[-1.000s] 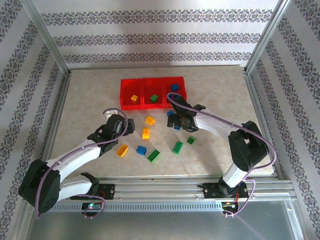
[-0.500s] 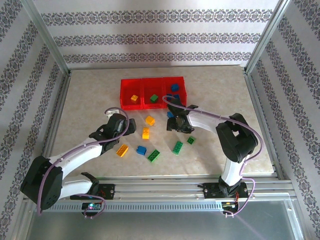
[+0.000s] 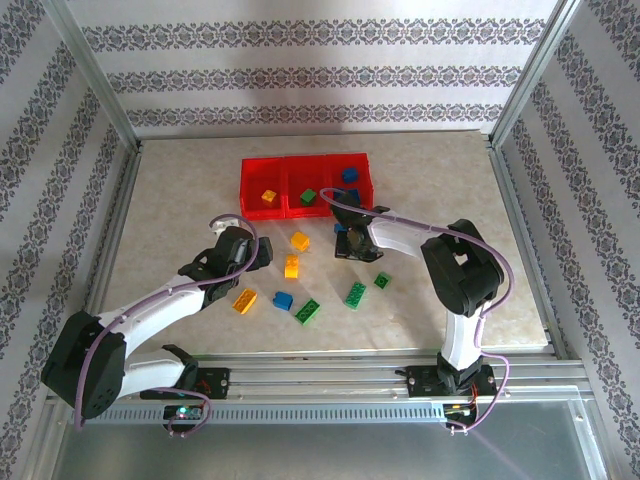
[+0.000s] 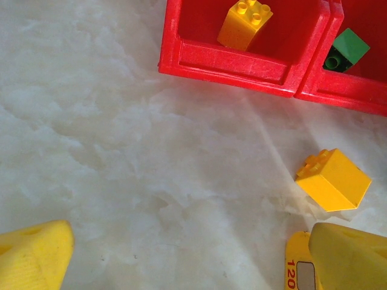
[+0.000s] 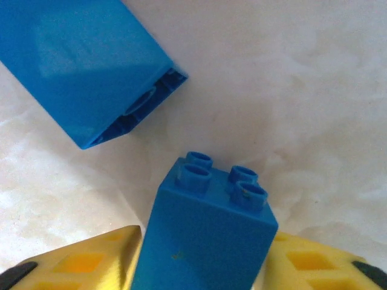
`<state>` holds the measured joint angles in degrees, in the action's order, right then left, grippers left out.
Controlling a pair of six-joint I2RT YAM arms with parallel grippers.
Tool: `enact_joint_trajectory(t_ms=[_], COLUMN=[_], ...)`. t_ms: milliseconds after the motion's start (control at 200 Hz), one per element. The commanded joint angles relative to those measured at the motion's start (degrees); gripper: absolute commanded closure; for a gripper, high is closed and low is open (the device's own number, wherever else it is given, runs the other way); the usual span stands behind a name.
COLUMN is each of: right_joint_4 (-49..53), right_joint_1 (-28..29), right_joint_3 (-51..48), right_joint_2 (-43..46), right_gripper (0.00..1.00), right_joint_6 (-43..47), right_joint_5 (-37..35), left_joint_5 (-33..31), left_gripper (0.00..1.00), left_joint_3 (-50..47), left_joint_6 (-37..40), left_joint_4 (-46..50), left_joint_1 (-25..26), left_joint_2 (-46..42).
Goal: Sort the legos into containers by color
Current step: Pick up the lego from the center of the table.
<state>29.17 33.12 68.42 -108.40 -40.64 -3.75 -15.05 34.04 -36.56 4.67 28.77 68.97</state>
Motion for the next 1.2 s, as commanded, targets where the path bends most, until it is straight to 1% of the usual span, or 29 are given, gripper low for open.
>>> enact_joint_trajectory(t_ms=[0,165,410,675,889,1024,1194], right_joint_4=[-0.3,-0.3,0.2,1.4,2.2,2.2,2.0], right_joint_1=[-0.5,-1.1,-1.3,-1.4,-2.2,-2.9,-4.8], right_joint_3=[0.6,-0.8,-1.3,0.3,8.1,15.2,23.8], right_joint_2=[-0.8,0.4,2.7,6.6,4.5,1.0,-4.8], right_gripper=[0.56,0.57,0.6,0.67,0.69,0.69,0.68], right_joint_6=[-0.1,-0.4,-0.1,2.9,8.2,12.1,15.2], right_joint_5=[-0.6,-2.1,-3.3,-6.4,-7.6,-9.4,-8.9], left_joint_5=[-0.8,-1.0,-0.4,-0.5,0.2,0.6,1.3], left_gripper=[0.0,0.0,0.0,0.0,0.0,0.0,0.0], left_joint_3=[0.6,0.5,0.8,0.6,0.8,0.6,0.5], left_joint_6=[-1.0,-0.8,-0.8,-0.9,-0.8,-0.9,-0.9], left_joint_4=[0.4,0.3,-0.1,0.1,0.0,0.3,0.8], left_joint_1=[-0.6,-0.6,-0.6,-0.6,-0.6,-0.6,-0.6], left_joint_2=[-0.4,-0.3,0.3,-0.4,-0.4,-0.7,-1.1])
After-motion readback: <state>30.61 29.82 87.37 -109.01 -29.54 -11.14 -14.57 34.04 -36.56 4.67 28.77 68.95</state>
